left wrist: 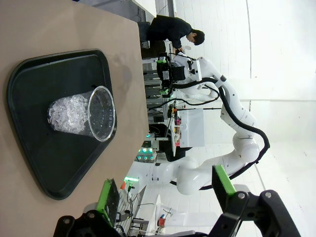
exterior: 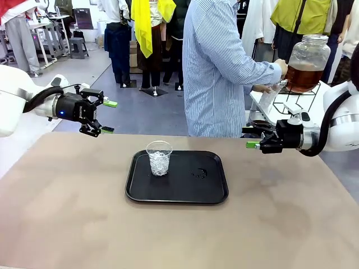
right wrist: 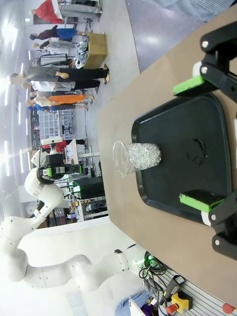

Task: Pour the drink into the iced cup.
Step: Pick up the iced cup indicated by the human and present it to them.

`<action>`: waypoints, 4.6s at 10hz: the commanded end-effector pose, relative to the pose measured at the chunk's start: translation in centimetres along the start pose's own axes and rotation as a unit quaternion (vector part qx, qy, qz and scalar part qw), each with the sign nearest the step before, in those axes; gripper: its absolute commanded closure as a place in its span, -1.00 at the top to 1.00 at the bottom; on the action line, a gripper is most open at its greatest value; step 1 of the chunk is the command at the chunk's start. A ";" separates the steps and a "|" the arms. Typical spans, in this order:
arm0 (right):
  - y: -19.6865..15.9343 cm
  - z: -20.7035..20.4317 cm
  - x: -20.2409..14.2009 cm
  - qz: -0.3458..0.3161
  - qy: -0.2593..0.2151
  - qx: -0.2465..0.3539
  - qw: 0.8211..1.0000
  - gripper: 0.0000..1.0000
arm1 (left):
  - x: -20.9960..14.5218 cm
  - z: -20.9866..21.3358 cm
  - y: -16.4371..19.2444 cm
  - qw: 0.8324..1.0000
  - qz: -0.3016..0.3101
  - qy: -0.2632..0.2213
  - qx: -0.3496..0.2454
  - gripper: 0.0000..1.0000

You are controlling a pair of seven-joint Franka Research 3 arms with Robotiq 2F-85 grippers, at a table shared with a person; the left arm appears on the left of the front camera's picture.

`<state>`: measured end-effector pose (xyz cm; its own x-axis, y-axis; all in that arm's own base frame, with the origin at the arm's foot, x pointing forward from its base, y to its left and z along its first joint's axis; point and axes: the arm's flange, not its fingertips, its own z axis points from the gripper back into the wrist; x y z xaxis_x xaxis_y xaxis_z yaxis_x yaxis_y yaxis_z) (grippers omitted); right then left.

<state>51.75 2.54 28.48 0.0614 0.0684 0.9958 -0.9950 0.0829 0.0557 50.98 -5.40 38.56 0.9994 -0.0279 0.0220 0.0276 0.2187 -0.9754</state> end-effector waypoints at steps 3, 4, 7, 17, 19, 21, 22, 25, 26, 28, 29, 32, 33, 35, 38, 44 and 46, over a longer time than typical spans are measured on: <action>-0.1 -0.2 0.4 -0.001 0.001 0.003 1.000 1.00 | -0.5 0.0 -0.1 1.000 -0.008 -0.004 0.001 1.00; -0.1 -0.2 0.4 -0.001 0.001 0.003 1.000 1.00 | -0.5 0.0 -0.1 1.000 -0.008 -0.004 0.001 1.00; -0.1 -0.2 0.4 -0.001 0.001 0.003 1.000 1.00 | -0.5 0.0 -0.1 1.000 -0.008 -0.004 0.001 1.00; -0.1 -0.2 0.4 -0.001 0.001 0.003 1.000 1.00 | -0.5 0.0 -0.1 1.000 -0.008 -0.004 0.001 1.00; -0.1 -0.2 0.4 -0.001 0.001 0.003 1.000 1.00 | -0.5 0.0 -0.1 1.000 -0.008 -0.004 0.001 1.00; -0.1 -0.2 0.4 -0.001 0.001 0.003 1.000 1.00 | -0.5 0.0 -0.1 1.000 -0.008 -0.004 0.001 1.00; -0.1 -0.2 0.4 -0.001 0.001 0.003 1.000 1.00 | -0.5 0.0 -0.1 1.000 -0.008 -0.004 0.001 1.00; -0.1 -0.2 0.4 -0.001 0.001 0.003 1.000 1.00 | -0.5 0.0 -0.1 1.000 -0.008 -0.004 0.001 1.00; -0.1 -0.2 0.4 -0.001 0.001 0.003 1.000 1.00 | -0.5 0.0 -0.1 1.000 -0.008 -0.004 0.001 1.00; -0.1 -0.2 0.4 -0.001 0.001 0.003 1.000 1.00 | -0.5 0.0 -0.1 1.000 -0.008 -0.004 0.001 1.00; -0.1 -0.2 0.4 -0.001 0.001 0.003 1.000 1.00 | -0.5 0.0 -0.1 1.000 -0.008 -0.004 0.001 1.00; -0.1 -0.2 0.4 -0.001 0.001 0.003 1.000 1.00 | -0.5 0.0 -0.1 1.000 -0.008 -0.004 0.001 1.00; -0.1 -0.2 0.4 -0.001 0.001 0.003 1.000 1.00 | -0.5 0.0 -0.1 1.000 -0.008 -0.004 0.001 1.00; -0.1 -0.2 0.4 -0.001 0.001 0.003 1.000 1.00 | -0.5 0.0 -0.1 1.000 -0.008 -0.004 0.001 1.00; -0.1 -0.2 0.4 -0.001 0.001 0.003 1.000 1.00 | -0.5 0.0 -0.1 1.000 -0.008 -0.004 0.001 1.00; -0.1 -0.2 0.4 -0.001 0.001 0.003 1.000 1.00 | -0.5 0.0 -0.1 1.000 -0.008 -0.004 0.001 1.00; -0.1 -0.2 0.4 -0.001 0.001 0.003 1.000 1.00 | -0.5 0.0 -0.1 1.000 -0.008 -0.004 0.001 1.00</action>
<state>51.75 2.54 28.48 0.0614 0.0684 0.9958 -0.9950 0.0829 0.0557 50.98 -5.40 38.56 0.9994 -0.0279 0.0221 0.0277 0.2187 -0.9754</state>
